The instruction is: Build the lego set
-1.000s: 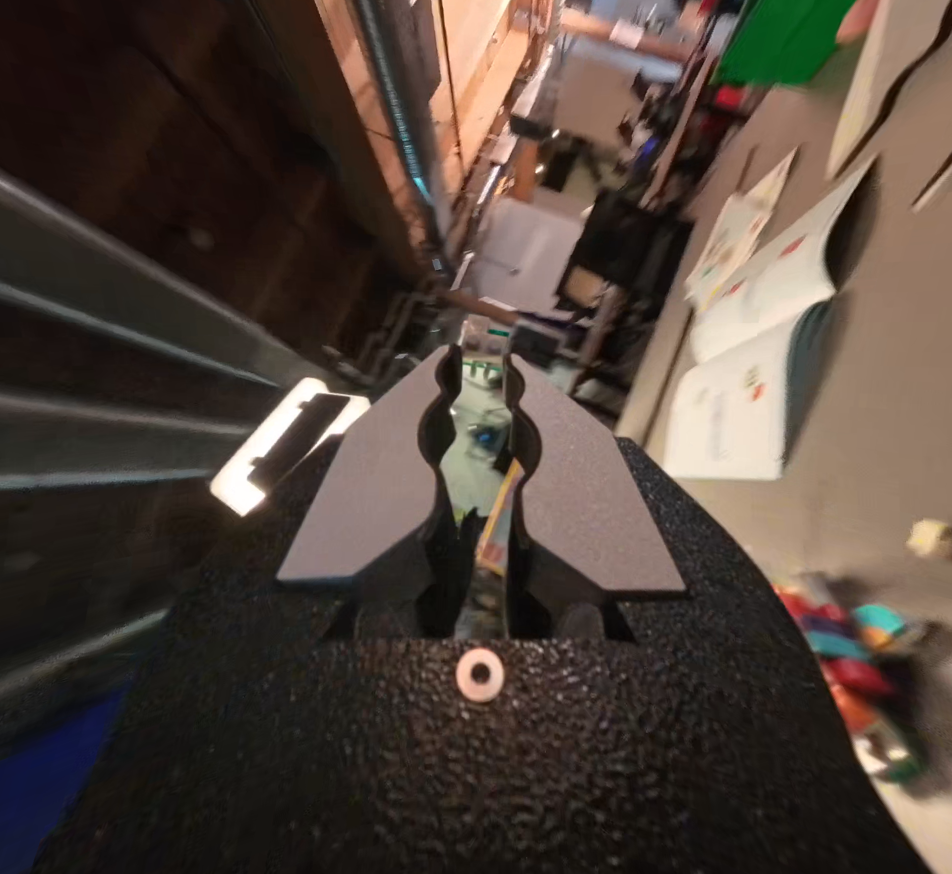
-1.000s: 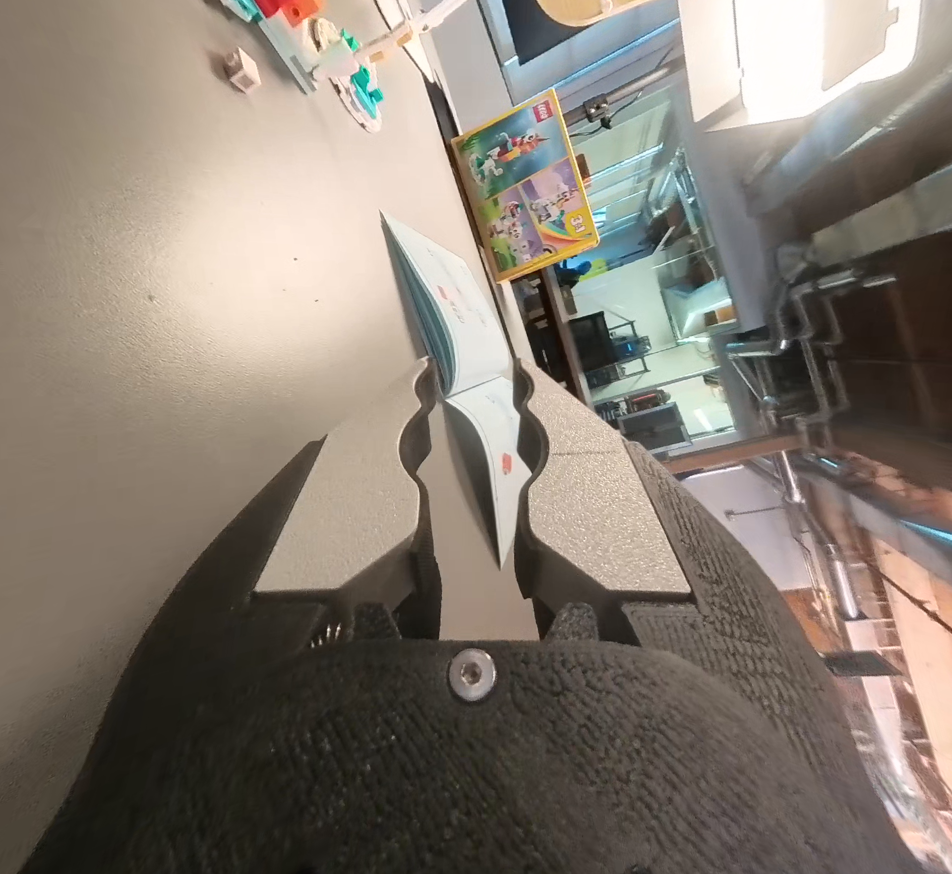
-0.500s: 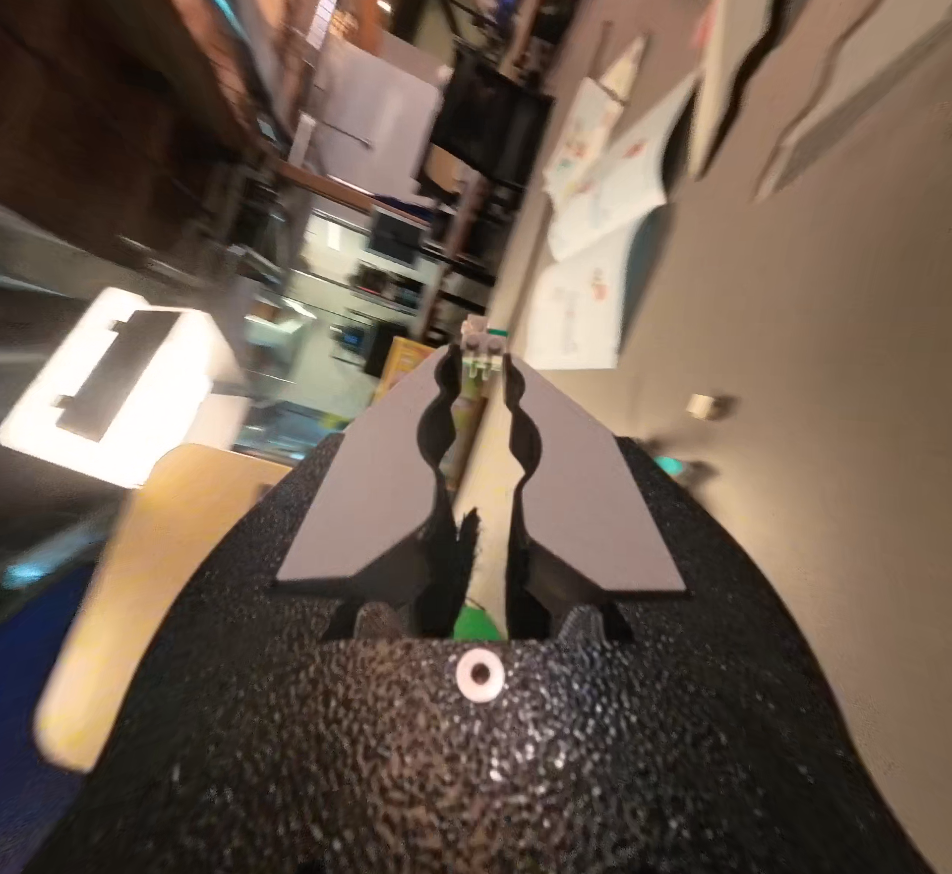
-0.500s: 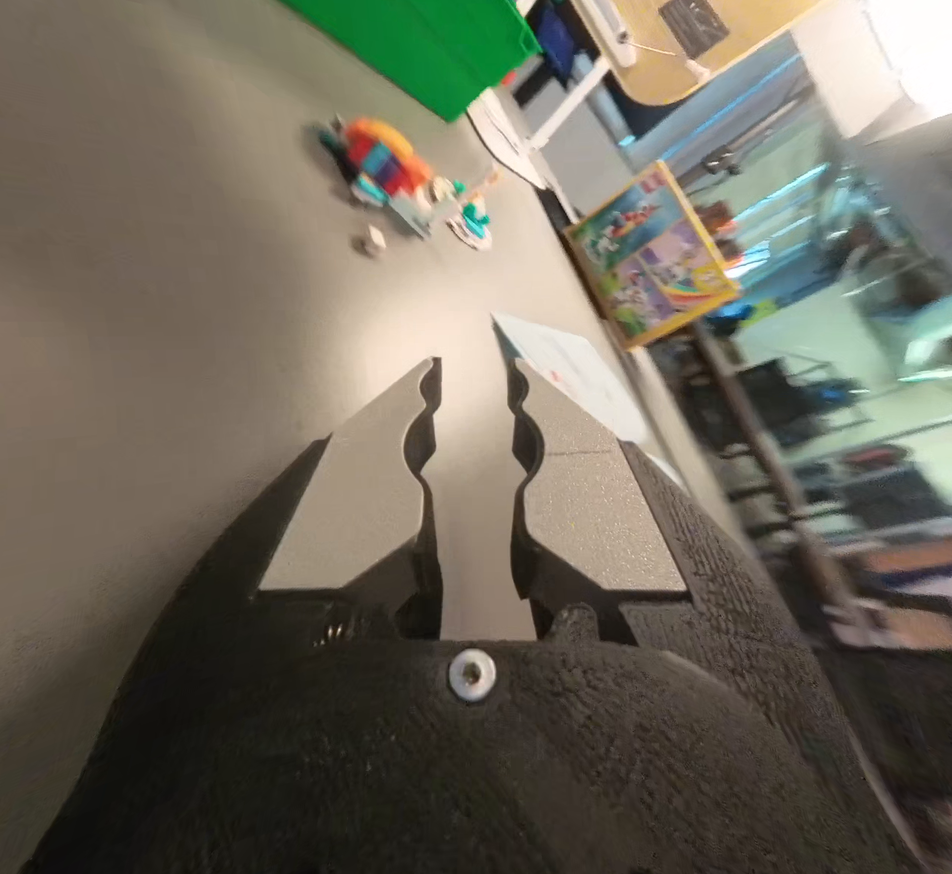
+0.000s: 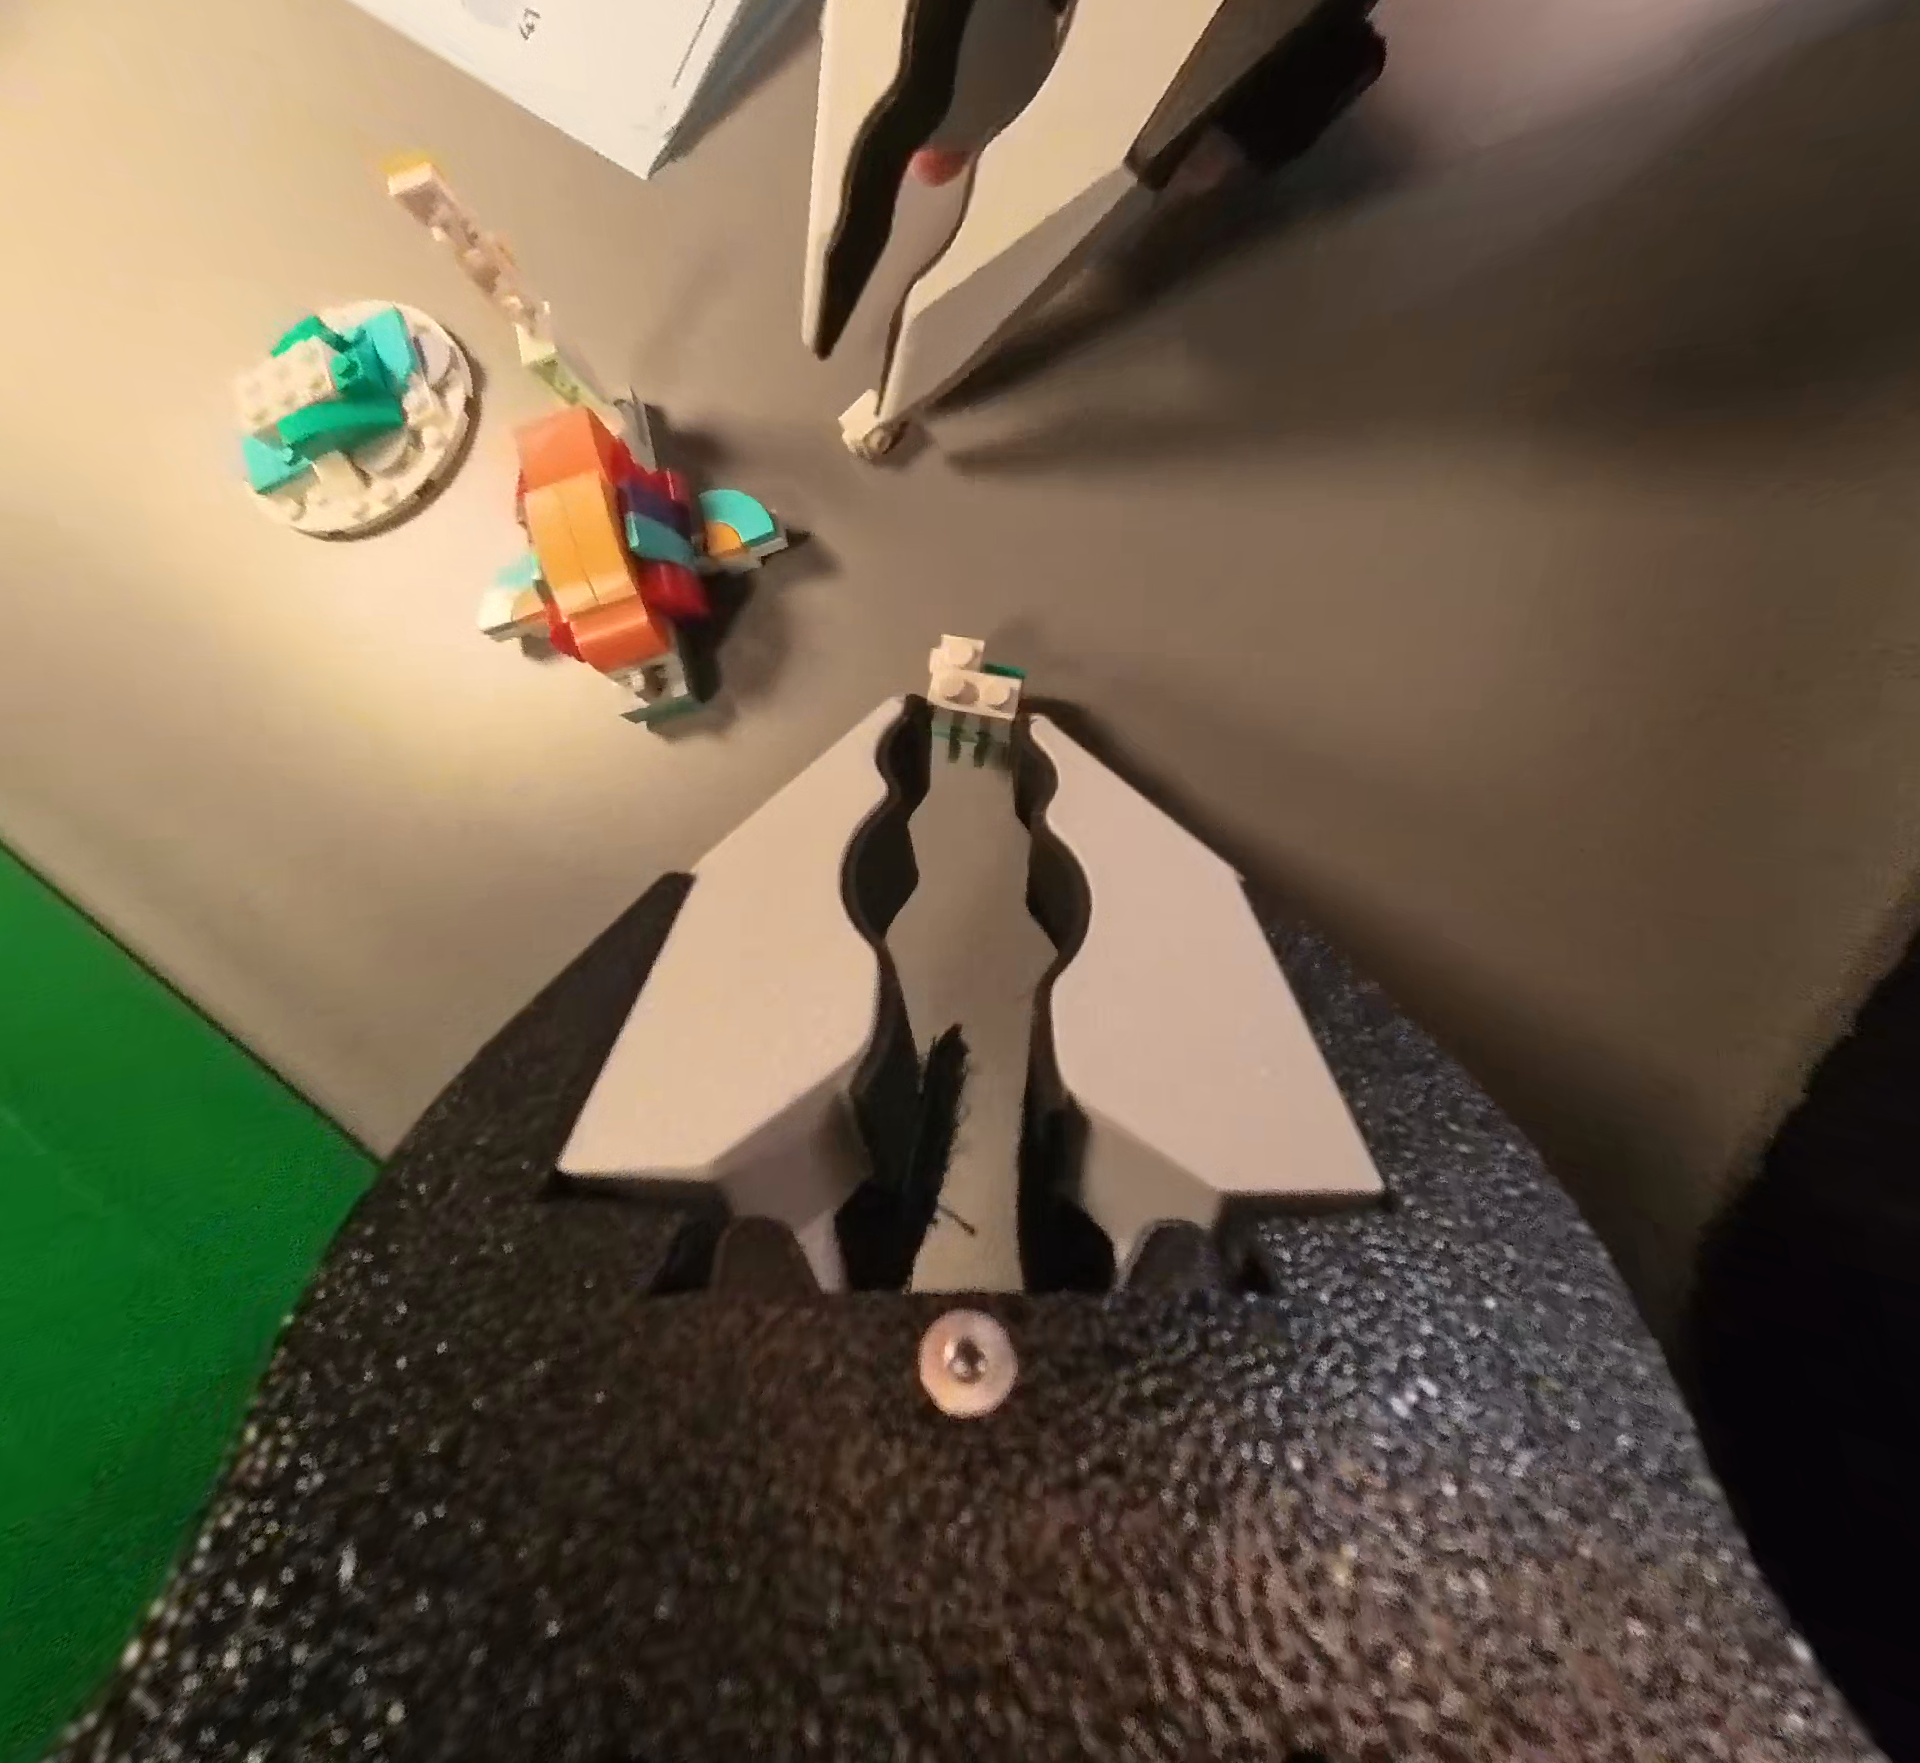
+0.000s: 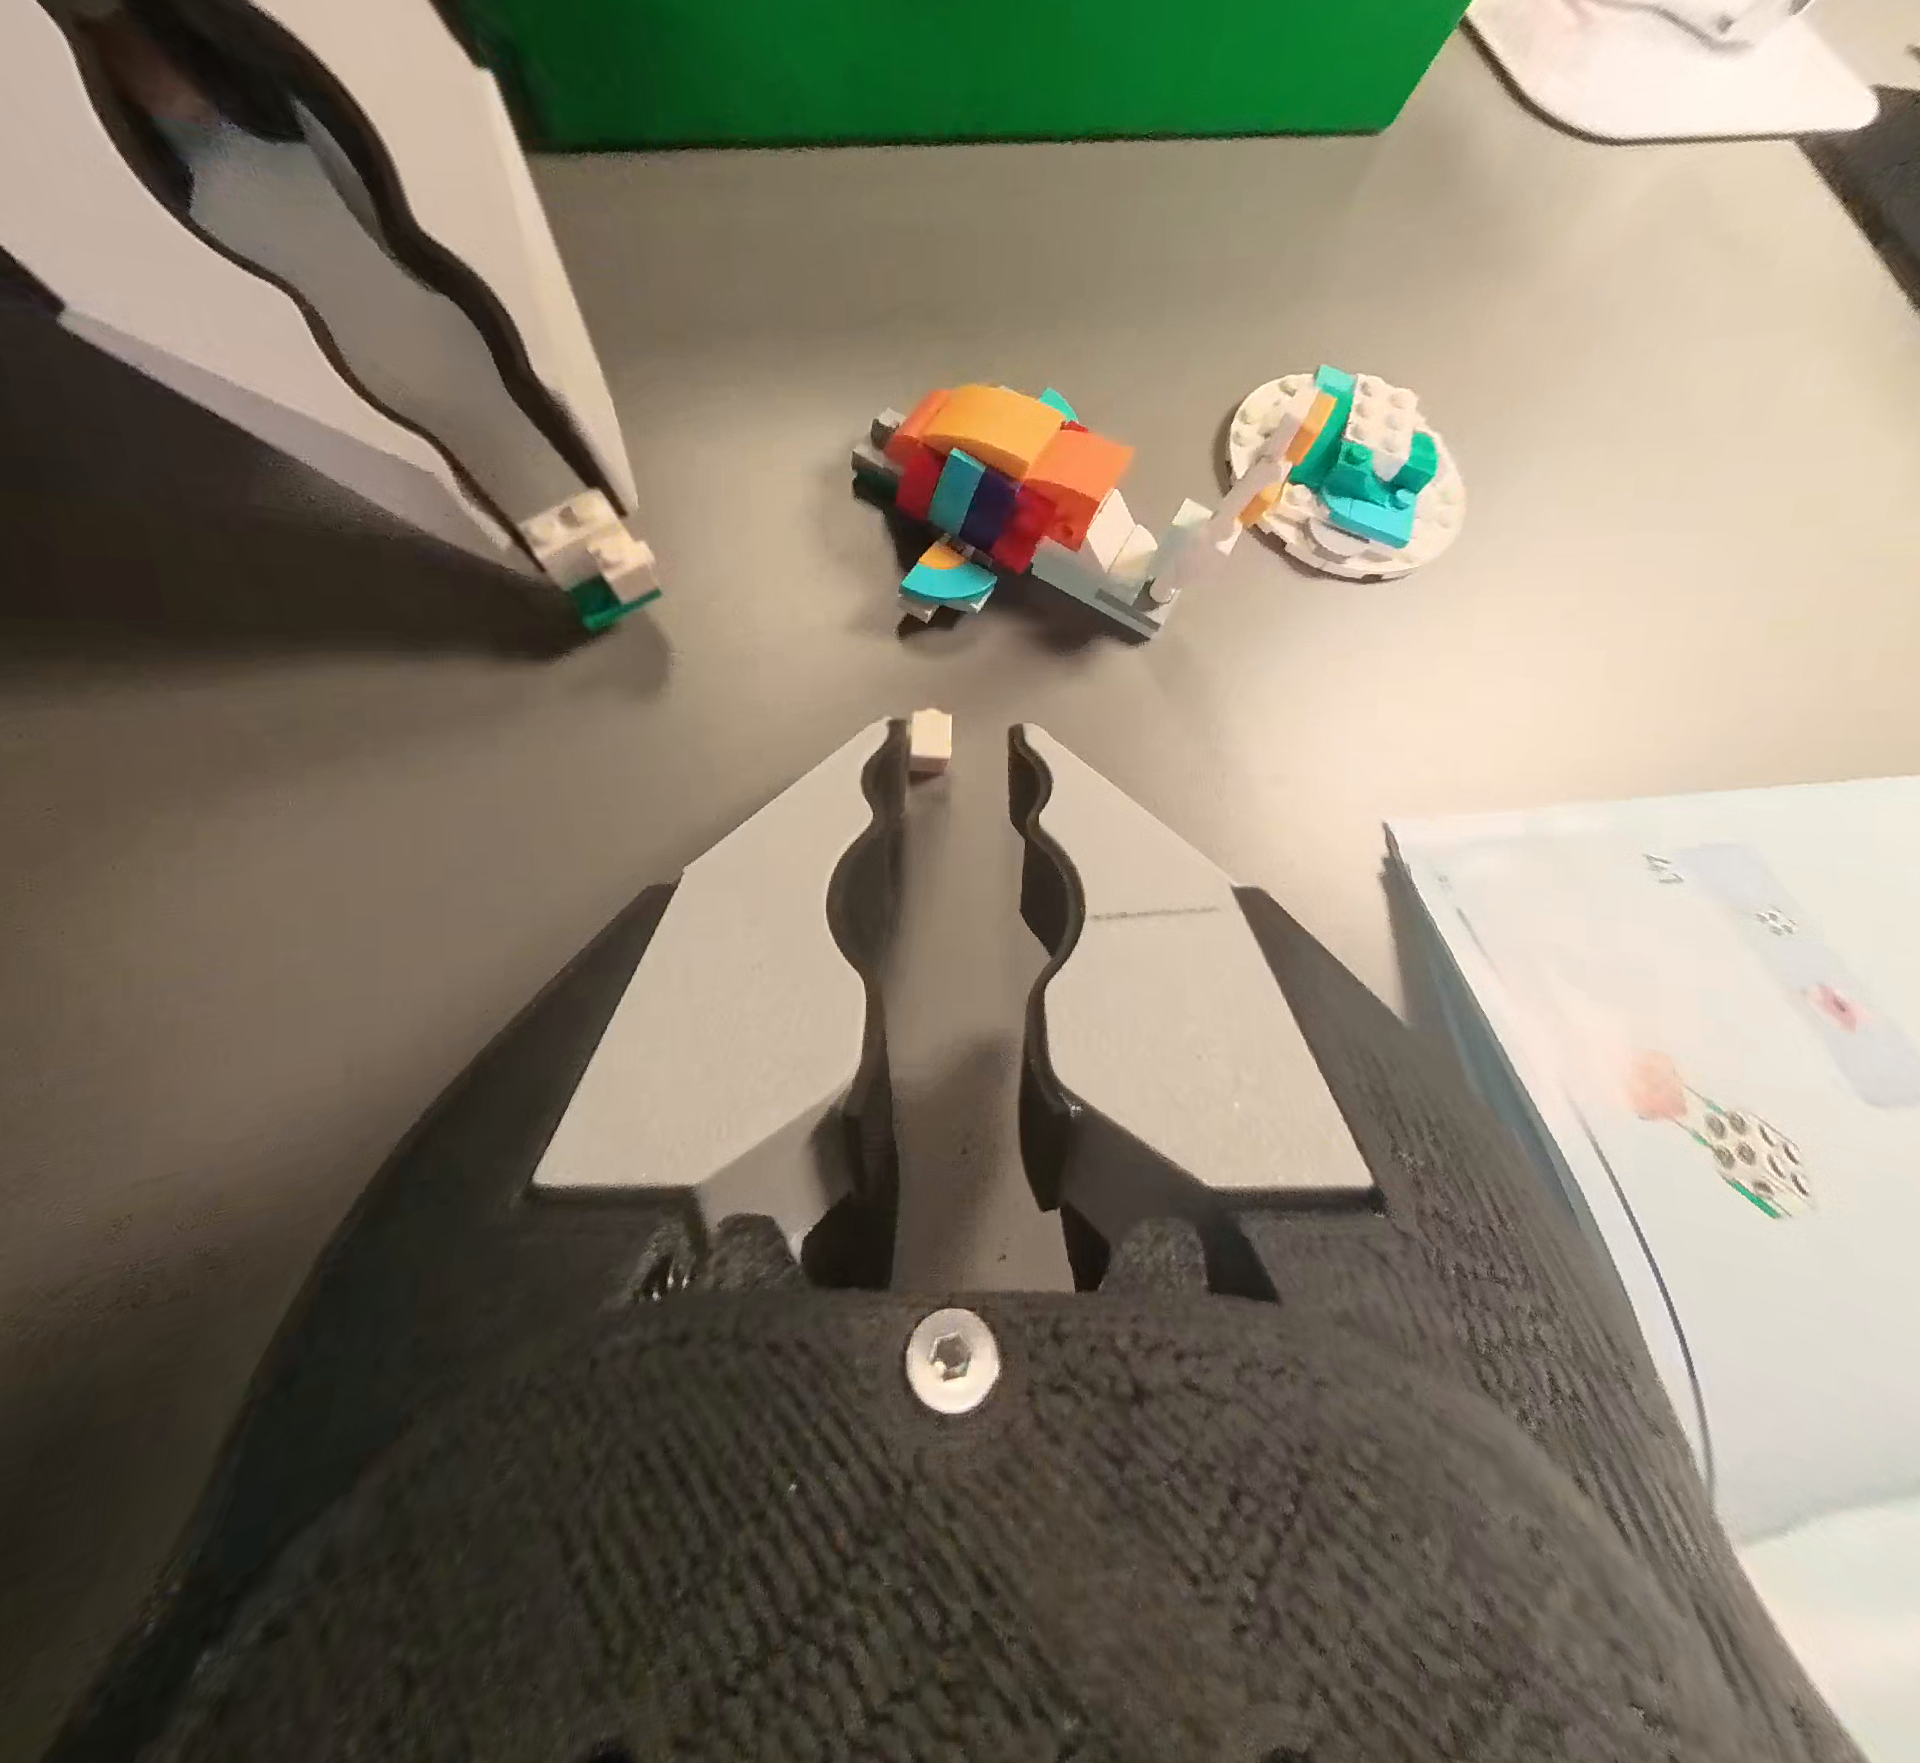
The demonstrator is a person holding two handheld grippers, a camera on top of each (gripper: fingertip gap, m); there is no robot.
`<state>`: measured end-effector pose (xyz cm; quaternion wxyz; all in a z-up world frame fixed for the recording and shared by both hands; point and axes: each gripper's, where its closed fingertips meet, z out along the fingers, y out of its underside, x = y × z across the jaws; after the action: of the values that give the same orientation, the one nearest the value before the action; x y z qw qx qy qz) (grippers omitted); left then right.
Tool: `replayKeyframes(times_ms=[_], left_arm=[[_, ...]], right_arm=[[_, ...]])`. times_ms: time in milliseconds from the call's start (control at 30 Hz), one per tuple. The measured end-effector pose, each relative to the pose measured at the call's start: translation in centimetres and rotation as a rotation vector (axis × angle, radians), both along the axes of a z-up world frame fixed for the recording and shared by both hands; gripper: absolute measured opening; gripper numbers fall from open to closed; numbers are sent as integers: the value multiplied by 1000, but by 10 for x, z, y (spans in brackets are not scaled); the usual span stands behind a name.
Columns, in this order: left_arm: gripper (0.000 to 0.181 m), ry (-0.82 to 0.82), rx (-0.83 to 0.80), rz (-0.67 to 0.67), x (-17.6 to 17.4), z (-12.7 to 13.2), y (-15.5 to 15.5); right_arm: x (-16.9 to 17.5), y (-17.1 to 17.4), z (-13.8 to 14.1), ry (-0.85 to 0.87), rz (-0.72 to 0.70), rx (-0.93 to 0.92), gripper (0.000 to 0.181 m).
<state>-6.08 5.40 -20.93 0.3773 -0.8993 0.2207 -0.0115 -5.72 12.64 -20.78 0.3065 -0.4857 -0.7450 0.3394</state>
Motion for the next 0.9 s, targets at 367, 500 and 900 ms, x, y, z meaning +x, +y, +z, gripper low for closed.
replayKeyframes(times_ms=[367, 500, 900], left_arm=[[13, -69, -39, 23, 12, -7, 21], [13, -87, -13, -6, 36, -7, 36], [45, -162, -64, -141, 76, -12, 53]], right_arm=[[14, -3, 10, 51, 39, -53, 7], [44, -3, 27, 136, 53, -150, 8], [101, -3, 50, 193, 116, -449, 7]])
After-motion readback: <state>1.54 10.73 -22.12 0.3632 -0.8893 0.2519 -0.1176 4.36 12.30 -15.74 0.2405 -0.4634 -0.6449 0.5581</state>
